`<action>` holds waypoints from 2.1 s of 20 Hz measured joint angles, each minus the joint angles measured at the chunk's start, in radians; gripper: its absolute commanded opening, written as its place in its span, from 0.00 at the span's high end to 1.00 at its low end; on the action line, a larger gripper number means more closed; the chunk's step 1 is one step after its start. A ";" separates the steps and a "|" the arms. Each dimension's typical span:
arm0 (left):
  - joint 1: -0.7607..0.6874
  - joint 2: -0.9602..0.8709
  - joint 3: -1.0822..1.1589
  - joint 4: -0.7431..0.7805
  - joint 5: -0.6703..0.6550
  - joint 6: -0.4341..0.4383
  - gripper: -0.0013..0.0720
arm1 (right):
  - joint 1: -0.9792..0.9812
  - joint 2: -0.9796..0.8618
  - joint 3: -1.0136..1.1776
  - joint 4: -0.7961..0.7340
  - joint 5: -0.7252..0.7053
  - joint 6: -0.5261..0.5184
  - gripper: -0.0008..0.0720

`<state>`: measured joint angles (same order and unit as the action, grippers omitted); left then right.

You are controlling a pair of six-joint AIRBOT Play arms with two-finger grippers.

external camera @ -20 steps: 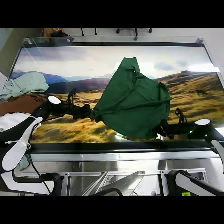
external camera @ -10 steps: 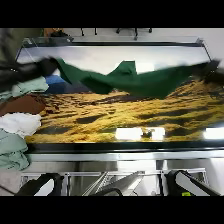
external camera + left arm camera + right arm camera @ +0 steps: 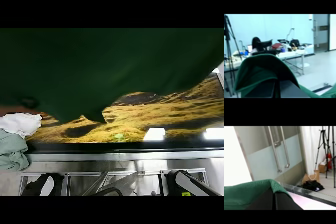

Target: Fold the shirts.

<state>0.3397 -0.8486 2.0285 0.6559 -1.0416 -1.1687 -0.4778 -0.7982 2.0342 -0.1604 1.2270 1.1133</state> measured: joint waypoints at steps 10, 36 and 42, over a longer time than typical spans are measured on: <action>-0.338 -0.408 -0.213 0.140 0.074 0.121 0.97 | 0.157 -0.177 -0.493 -0.112 -0.055 -0.143 0.97; -0.196 -0.613 -0.698 0.422 -0.367 -0.271 0.03 | -0.098 -0.616 -0.667 -0.392 -0.127 -0.272 0.57; -0.180 -0.407 -1.303 0.276 -0.111 -0.245 0.03 | -0.114 -0.616 -0.667 -0.425 -0.101 -0.276 0.57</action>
<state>0.1593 -1.2560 0.7254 0.9318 -1.1530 -1.4132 -0.5922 -1.4143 1.3674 -0.5850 1.1259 0.8371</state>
